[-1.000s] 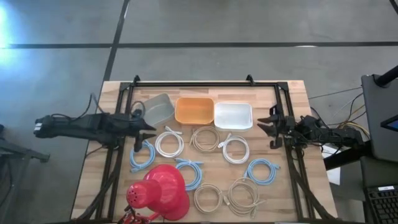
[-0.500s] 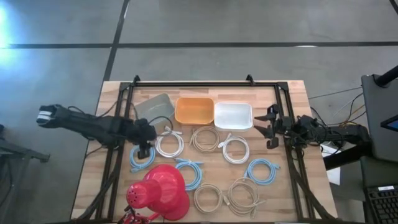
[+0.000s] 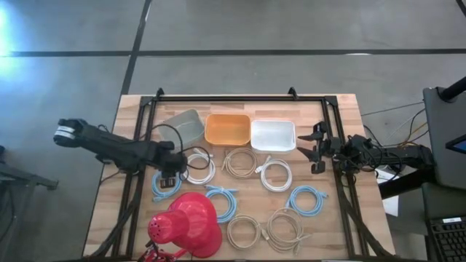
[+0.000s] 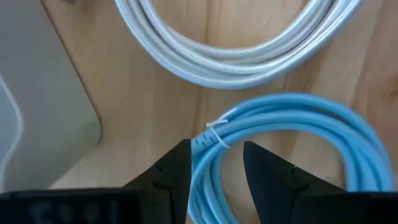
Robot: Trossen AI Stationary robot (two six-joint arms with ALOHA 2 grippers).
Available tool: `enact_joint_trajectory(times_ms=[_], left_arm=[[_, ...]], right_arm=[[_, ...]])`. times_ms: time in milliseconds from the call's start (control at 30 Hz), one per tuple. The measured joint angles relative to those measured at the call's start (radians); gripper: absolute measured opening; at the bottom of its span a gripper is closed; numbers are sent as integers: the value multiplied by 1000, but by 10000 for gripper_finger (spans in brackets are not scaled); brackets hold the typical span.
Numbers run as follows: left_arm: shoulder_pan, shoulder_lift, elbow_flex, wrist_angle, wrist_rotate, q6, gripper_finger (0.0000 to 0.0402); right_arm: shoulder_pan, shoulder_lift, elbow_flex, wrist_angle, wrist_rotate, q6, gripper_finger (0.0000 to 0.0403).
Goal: Sort HDMI cables
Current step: Put the top light blue HDMI cable into the gray bin
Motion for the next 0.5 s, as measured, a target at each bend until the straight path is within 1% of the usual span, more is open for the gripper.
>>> enact_joint_trajectory(times_ms=[333, 500], left_arm=[[-2, 117, -1, 10, -5, -1, 142], [-2, 149, 3, 21, -12, -9, 142]], right_arm=[[0, 1, 0, 0, 0, 31, 185], [0, 1, 0, 0, 0, 49, 185]])
